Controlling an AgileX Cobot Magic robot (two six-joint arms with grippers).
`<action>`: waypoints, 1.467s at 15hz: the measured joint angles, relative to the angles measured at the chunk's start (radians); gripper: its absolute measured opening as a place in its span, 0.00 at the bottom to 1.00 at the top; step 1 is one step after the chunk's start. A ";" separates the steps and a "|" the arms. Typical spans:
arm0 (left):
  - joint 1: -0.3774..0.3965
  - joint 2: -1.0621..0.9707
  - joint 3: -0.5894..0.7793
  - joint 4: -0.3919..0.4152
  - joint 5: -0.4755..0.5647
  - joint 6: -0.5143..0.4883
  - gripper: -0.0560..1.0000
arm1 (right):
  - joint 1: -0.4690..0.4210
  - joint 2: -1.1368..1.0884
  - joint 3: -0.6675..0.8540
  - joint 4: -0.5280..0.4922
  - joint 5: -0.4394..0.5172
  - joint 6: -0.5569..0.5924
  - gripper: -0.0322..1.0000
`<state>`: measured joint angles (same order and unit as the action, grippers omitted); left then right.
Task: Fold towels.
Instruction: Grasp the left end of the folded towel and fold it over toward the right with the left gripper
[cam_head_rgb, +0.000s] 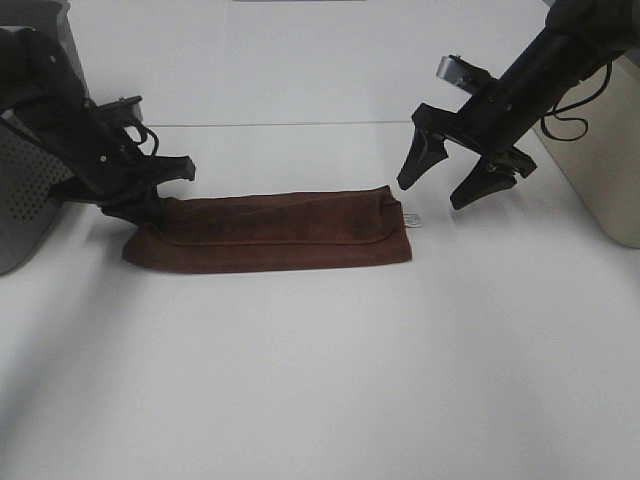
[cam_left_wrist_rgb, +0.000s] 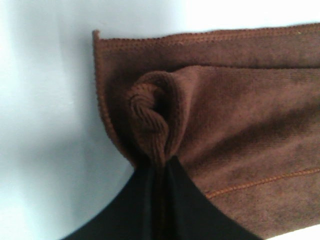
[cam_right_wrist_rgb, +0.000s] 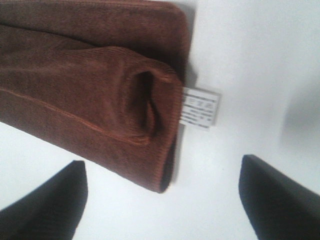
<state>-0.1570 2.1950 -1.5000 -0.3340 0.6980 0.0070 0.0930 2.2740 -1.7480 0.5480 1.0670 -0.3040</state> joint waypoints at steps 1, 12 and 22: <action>0.000 -0.028 -0.007 0.080 0.023 -0.058 0.09 | 0.000 0.000 0.000 -0.002 0.000 0.000 0.79; -0.199 -0.019 -0.176 -0.339 0.032 -0.014 0.09 | 0.000 0.000 0.000 -0.002 0.000 0.000 0.79; -0.304 0.051 -0.176 -0.426 -0.182 -0.026 0.29 | 0.000 0.000 0.000 -0.002 0.000 0.000 0.79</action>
<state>-0.4610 2.2460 -1.6760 -0.7600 0.5160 -0.0190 0.0930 2.2740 -1.7480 0.5460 1.0670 -0.3040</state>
